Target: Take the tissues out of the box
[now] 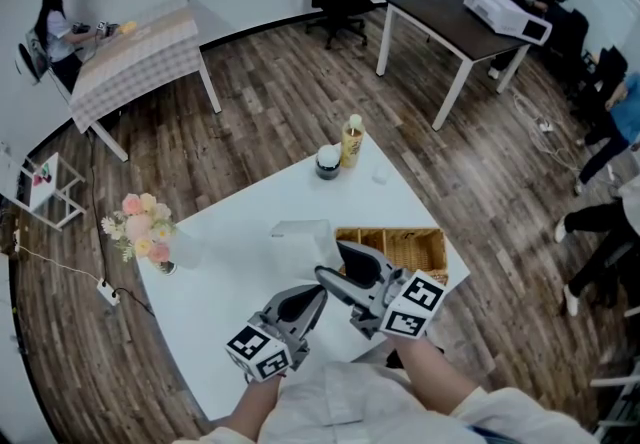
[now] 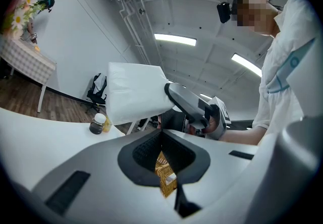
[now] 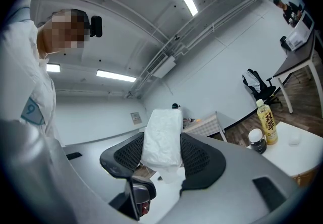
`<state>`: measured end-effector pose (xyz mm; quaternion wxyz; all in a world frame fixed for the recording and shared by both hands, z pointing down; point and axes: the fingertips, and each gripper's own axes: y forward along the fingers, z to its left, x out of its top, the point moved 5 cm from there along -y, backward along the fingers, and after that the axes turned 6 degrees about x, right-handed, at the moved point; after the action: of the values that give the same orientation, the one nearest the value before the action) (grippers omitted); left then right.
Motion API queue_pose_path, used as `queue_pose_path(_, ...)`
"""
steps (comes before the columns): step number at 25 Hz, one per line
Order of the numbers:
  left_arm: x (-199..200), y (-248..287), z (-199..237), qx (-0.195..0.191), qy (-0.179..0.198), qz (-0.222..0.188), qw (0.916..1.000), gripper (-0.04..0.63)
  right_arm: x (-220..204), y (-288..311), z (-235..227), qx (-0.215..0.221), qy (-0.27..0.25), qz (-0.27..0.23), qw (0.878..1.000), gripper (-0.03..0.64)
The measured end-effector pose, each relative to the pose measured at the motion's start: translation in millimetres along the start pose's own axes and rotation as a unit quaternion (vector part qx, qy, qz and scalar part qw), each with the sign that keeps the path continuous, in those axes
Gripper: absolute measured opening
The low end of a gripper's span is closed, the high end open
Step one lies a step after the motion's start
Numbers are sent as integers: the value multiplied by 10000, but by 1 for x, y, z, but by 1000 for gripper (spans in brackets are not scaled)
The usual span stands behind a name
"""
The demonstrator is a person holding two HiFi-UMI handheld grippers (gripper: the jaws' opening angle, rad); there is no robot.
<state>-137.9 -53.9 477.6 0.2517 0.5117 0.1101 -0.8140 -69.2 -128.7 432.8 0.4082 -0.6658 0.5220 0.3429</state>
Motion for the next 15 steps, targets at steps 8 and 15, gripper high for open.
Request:
queue_pose_path(8, -1, 0, -1, -39, 19, 60, 10000, 2, 1, 0, 1, 11, 11, -30, 10000, 241)
queue_pose_path(15, -4, 1, -3, -49, 22, 93, 9999, 2, 0, -3, 1, 3, 44, -38, 10000, 241)
